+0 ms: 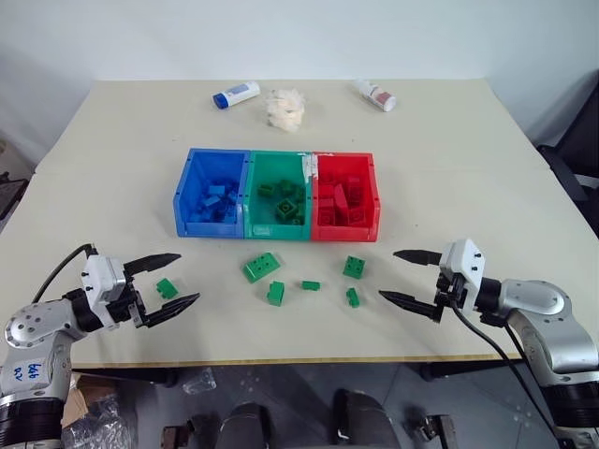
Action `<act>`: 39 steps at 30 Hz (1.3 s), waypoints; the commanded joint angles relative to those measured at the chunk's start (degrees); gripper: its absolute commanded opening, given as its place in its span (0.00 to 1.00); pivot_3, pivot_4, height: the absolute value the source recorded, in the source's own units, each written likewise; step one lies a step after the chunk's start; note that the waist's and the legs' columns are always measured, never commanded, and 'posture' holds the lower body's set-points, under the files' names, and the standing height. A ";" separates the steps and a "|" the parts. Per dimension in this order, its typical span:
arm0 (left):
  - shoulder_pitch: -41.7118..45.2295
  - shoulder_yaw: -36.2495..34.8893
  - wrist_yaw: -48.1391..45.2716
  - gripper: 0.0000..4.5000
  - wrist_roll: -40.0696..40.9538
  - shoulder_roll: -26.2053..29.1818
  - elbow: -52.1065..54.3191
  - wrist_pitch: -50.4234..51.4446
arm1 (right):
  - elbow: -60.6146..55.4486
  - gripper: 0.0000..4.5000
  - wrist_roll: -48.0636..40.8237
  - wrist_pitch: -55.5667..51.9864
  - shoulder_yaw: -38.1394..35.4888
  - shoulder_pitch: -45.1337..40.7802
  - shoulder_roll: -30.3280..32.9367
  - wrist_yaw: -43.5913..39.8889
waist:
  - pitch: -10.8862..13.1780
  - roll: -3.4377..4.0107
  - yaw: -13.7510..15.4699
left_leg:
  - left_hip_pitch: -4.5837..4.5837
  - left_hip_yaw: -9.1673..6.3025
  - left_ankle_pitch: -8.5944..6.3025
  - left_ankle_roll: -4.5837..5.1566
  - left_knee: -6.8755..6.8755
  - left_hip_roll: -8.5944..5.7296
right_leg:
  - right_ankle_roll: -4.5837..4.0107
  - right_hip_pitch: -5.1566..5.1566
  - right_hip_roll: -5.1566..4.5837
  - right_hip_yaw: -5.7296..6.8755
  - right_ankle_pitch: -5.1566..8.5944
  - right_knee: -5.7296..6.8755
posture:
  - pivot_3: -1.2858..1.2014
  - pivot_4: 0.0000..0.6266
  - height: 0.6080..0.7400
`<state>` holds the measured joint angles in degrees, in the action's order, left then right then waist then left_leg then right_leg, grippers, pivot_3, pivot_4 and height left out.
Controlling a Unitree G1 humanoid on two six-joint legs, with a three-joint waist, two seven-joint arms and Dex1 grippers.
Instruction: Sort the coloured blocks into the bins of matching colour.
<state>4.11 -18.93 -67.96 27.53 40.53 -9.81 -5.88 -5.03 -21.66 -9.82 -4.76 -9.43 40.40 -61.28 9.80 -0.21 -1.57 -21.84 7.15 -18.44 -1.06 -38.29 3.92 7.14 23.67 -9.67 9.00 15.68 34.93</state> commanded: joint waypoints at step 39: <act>-1.20 1.62 -4.32 1.00 4.17 -2.91 5.14 3.79 | -15.78 1.00 -2.49 -18.43 5.48 1.92 7.65 2.17 | 0.02 -0.04 1.27 | -0.11 -0.08 -0.06 0.08 -0.43 0.04 | -0.05 -0.01 0.00 0.00 -0.04 0.11 | 0.52 0.24 1.00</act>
<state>4.06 -15.92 -72.58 29.69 37.73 -8.23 -2.36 -19.78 -24.71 -28.77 -0.31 -6.62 48.52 -58.50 9.82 -0.25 -0.30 -21.99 7.06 -18.53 -0.96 -38.78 3.97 7.09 23.67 -9.67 9.01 15.64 35.04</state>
